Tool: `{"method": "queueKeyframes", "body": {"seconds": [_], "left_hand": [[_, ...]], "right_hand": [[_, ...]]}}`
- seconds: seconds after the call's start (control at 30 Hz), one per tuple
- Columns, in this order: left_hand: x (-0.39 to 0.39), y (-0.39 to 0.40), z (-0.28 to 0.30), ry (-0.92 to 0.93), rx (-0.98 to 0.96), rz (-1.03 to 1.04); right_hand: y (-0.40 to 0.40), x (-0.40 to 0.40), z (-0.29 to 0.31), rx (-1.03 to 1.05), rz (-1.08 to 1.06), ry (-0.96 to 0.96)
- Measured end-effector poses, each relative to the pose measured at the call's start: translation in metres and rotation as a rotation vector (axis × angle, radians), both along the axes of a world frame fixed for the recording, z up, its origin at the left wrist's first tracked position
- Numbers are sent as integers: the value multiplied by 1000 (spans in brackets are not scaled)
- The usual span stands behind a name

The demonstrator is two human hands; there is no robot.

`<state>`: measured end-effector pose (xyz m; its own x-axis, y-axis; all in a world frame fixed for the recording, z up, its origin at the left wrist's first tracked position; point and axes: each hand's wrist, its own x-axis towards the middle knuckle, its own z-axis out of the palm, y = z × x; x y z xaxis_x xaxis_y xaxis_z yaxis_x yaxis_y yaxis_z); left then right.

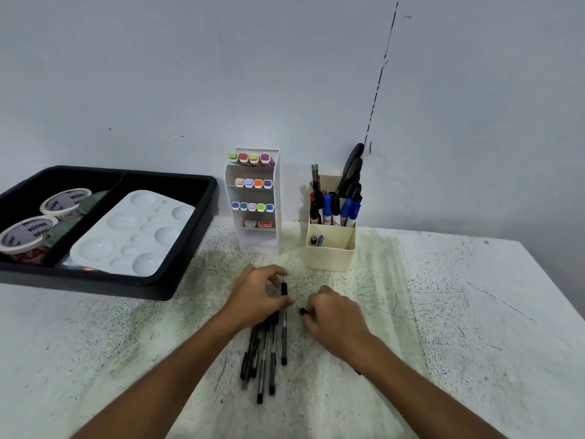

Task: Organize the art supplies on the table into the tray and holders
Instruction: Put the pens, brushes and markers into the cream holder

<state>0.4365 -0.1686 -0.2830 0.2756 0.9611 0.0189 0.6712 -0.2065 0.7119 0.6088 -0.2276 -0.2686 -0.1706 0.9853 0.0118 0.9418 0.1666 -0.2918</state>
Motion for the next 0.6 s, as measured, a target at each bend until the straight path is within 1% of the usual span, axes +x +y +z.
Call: {"method": "queueKeyframes", "body": {"seconds": [0.07, 0.13, 0.23, 0.3, 0.37, 0.47, 0.53, 0.6], "left_hand": [[5, -2, 10, -164, -51, 6], [9, -4, 24, -293, -87, 3], [14, -7, 49, -472, -173, -33], [16, -8, 69, -528, -159, -89], [20, -10, 90, -581, -79, -152], [32, -12, 118, -654, 106, -203], [42, -9, 130, -644, 275, -189], [51, 0, 133, -574, 421, -148]], "right_hand": [[2, 4, 3, 4, -40, -1], [7, 10, 7, -32, -98, 70], [15, 22, 21, -89, -172, 328], [18, 32, 35, -75, -183, 515], [20, 43, 53, -14, -175, 657], [21, 53, 82, 212, -175, 789], [21, 57, 99, 371, -198, 866], [21, 59, 111, 494, -206, 898]]}}
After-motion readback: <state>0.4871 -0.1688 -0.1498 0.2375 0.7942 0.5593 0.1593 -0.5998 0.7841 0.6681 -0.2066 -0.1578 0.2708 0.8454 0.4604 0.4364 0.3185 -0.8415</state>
